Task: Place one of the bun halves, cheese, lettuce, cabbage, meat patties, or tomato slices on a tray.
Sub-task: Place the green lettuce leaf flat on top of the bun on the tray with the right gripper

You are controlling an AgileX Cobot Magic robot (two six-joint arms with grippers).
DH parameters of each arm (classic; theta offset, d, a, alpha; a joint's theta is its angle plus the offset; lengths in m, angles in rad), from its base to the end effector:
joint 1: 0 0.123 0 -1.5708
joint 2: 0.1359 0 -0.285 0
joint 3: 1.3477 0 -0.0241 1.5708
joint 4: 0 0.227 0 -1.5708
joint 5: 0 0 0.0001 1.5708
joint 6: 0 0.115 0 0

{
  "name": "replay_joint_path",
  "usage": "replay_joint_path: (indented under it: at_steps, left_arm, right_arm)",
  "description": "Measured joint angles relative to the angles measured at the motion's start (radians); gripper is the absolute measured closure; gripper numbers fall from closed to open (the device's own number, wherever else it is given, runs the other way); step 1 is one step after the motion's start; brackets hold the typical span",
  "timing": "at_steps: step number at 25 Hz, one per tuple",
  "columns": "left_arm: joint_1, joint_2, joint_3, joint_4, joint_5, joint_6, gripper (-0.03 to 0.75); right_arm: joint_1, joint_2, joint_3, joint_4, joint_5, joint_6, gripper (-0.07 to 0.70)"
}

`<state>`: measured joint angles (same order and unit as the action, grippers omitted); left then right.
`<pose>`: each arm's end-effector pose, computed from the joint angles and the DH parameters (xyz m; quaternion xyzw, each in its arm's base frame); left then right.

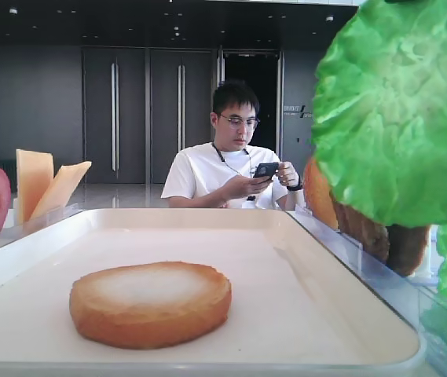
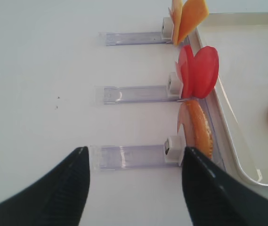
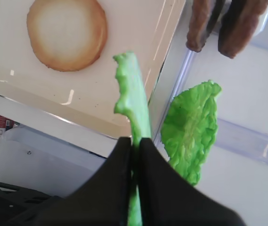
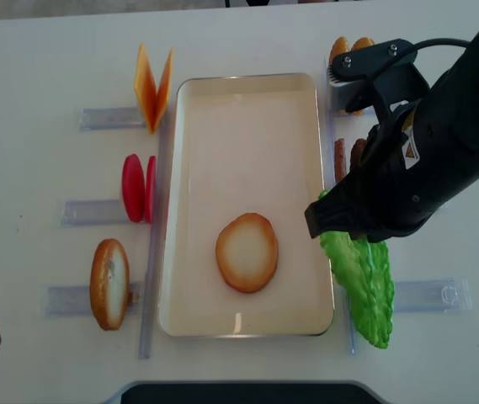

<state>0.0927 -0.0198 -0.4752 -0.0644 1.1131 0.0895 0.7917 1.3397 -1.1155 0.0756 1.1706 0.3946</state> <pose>-0.0071 -0.0073 0.2428 0.0006 0.8674 0.0132 0.4974 0.1566 0.1699 0.2888 -0.1856 0.9732 0.1035 0.0884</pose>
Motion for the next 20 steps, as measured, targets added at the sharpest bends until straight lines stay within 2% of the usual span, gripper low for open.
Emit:
replay_joint_path:
  at_steps: [4, 7, 10, 13, 17, 20]
  left_arm:
    - [0.000, 0.000, 0.000, 0.000, 0.000, 0.000, 0.244]
    - [0.000, 0.000, 0.000, 0.000, 0.000, 0.000, 0.244]
    - [0.000, 0.000, 0.000, 0.000, 0.000, 0.000, 0.244]
    - [0.000, 0.000, 0.000, 0.000, 0.000, 0.000, 0.244]
    - [0.000, 0.000, 0.000, 0.000, 0.000, 0.000, 0.244]
    - [0.000, 0.000, 0.000, 0.000, 0.000, 0.000, 0.244]
  right_arm:
    - [0.000, 0.000, 0.000, 0.000, -0.012, -0.003, 0.596]
    - [-0.012, 0.001, 0.000, 0.042, -0.048, -0.039, 0.596]
    - [-0.068, 0.006, 0.000, 0.196, -0.090, -0.153, 0.596]
    - [-0.153, 0.006, 0.000, 0.336, -0.109, -0.264, 0.596]
    - [-0.244, 0.006, 0.000, 0.447, -0.117, -0.363, 0.596]
    - [-0.266, 0.006, 0.000, 0.521, -0.144, -0.424, 0.596]
